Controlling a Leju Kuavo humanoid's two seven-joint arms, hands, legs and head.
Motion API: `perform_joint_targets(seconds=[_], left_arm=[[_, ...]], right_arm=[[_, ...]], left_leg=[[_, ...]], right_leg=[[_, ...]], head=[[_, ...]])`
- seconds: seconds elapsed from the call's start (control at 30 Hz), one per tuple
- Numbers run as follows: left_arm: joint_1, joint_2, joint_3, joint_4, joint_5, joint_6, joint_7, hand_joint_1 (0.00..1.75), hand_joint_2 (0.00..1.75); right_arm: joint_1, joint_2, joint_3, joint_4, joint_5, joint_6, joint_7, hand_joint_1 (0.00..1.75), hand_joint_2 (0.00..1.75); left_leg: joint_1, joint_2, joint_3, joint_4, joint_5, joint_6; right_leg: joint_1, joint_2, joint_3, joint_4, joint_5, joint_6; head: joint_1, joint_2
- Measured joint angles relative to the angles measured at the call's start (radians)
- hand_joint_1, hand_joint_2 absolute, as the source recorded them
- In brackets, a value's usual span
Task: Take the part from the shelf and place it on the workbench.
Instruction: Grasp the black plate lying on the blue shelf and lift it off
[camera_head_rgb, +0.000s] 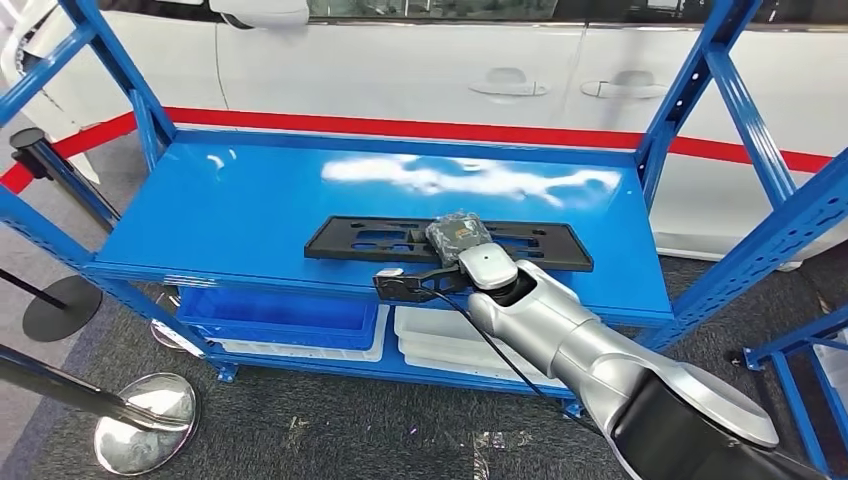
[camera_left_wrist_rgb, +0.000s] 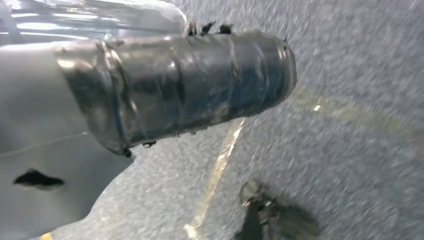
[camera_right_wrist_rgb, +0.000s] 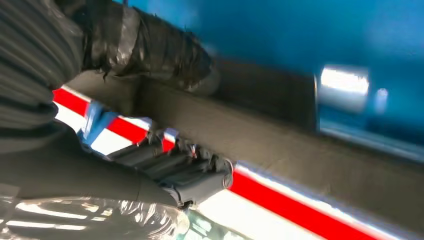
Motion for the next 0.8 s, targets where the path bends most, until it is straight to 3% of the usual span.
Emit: perform_joint_targets(seconds=[0.07, 0.1, 0.13, 0.2, 0.23, 0.27, 0.3, 0.37, 0.4, 0.47, 0.6, 0.8], left_arm=[[-0.002, 0.003, 0.001, 0.000, 0.006, 0.001, -0.009, 0.00, 0.00], [-0.003, 0.003, 0.003, 0.000, 0.010, 0.000, -0.012, 0.00, 0.00], [-0.003, 0.004, 0.005, 0.000, 0.013, -0.003, -0.015, 0.00, 0.00], [-0.003, 0.007, 0.010, -0.001, 0.016, -0.007, -0.017, 0.00, 0.00], [-0.004, 0.010, 0.012, -0.002, 0.017, -0.009, -0.018, 0.00, 0.00], [-0.005, 0.012, 0.014, -0.004, 0.017, -0.010, -0.019, 0.00, 0.00], [-0.006, 0.013, 0.015, -0.005, 0.018, -0.010, -0.020, 0.00, 0.00], [-0.006, 0.010, 0.015, -0.005, 0.018, -0.012, -0.022, 0.00, 0.00], [-0.006, 0.010, 0.016, -0.005, 0.018, -0.012, -0.022, 0.00, 0.00], [-0.006, 0.013, 0.016, -0.005, 0.019, -0.012, -0.023, 0.00, 0.00], [-0.005, 0.015, 0.016, -0.005, 0.019, -0.015, -0.024, 0.00, 0.00], [-0.004, 0.015, 0.017, -0.005, 0.010, -0.024, -0.024, 0.00, 0.00]], right_arm=[[0.002, 0.000, 0.000, 0.001, -0.002, 0.001, -0.003, 1.75, 1.75], [0.006, 0.000, 0.000, 0.001, -0.003, 0.001, -0.006, 1.75, 1.75], [0.008, 0.000, 0.000, 0.001, -0.003, 0.001, -0.009, 1.75, 1.75], [0.009, 0.000, 0.000, 0.001, -0.003, 0.000, -0.016, 1.75, 1.75], [0.009, 0.002, 0.000, 0.001, -0.003, -0.001, -0.018, 1.75, 1.75], [0.010, 0.003, 0.000, 0.000, -0.003, -0.002, -0.020, 1.75, 1.75], [0.010, 0.005, 0.000, 0.000, -0.002, -0.003, -0.020, 1.75, 1.75], [0.006, 0.009, 0.000, -0.001, -0.001, -0.004, -0.021, 1.75, 1.75], [0.003, 0.012, 0.000, -0.001, 0.000, -0.004, -0.021, 1.75, 1.75], [0.001, 0.016, 0.000, -0.001, 0.000, -0.004, -0.020, 1.75, 1.75], [0.000, 0.017, 0.000, -0.001, 0.001, -0.008, -0.021, 1.75, 1.75], [-0.002, 0.016, 0.000, -0.018, 0.056, -0.105, -0.024, 1.75, 1.75]], left_leg=[[0.014, 0.000, 0.009, -0.005, -0.003, -0.009], [0.023, -0.001, 0.012, -0.001, -0.009, -0.018], [0.034, -0.003, 0.014, 0.007, -0.017, -0.031], [0.058, -0.007, 0.010, 0.042, -0.046, -0.066], [0.068, -0.009, 0.004, 0.065, -0.064, -0.086], [0.075, -0.010, 0.000, 0.078, -0.078, -0.102], [0.080, -0.011, 0.000, 0.085, -0.088, -0.114], [0.086, -0.011, 0.011, 0.070, -0.092, -0.113], [0.087, -0.010, 0.016, 0.064, -0.091, -0.109], [0.085, -0.009, 0.019, 0.053, -0.083, -0.110], [0.084, -0.010, 0.018, 0.042, -0.067, -0.142], [0.083, -0.010, 0.016, 0.044, -0.068, -0.146]], right_leg=[[-0.016, 0.000, -0.064, 0.116, -0.039, 0.016], [-0.026, -0.001, -0.083, 0.144, -0.039, 0.026], [-0.038, -0.003, -0.085, 0.136, -0.020, 0.039], [-0.061, -0.008, -0.045, 0.045, 0.035, 0.072], [-0.065, -0.007, -0.025, 0.004, 0.048, 0.081], [-0.063, -0.004, -0.010, -0.018, 0.048, 0.078], [-0.059, 0.000, -0.003, -0.025, 0.040, 0.067], [-0.052, 0.006, 0.005, -0.031, 0.042, 0.038], [-0.052, 0.008, 0.005, -0.035, 0.045, 0.032], [-0.051, 0.011, 0.002, -0.035, 0.046, 0.028], [-0.050, 0.011, -0.003, -0.033, 0.048, 0.025], [-0.046, 0.011, 0.001, -0.039, 0.049, 0.025]], head=[[0.002, 0.000], [0.001, 0.000], [0.002, 0.000], [0.004, 0.000], [0.007, 0.000], [0.007, 0.000], [0.005, 0.000], [-0.004, 0.000], [-0.008, 0.000], [-0.012, 0.000], [-0.012, 0.000], [-0.016, 0.000]])
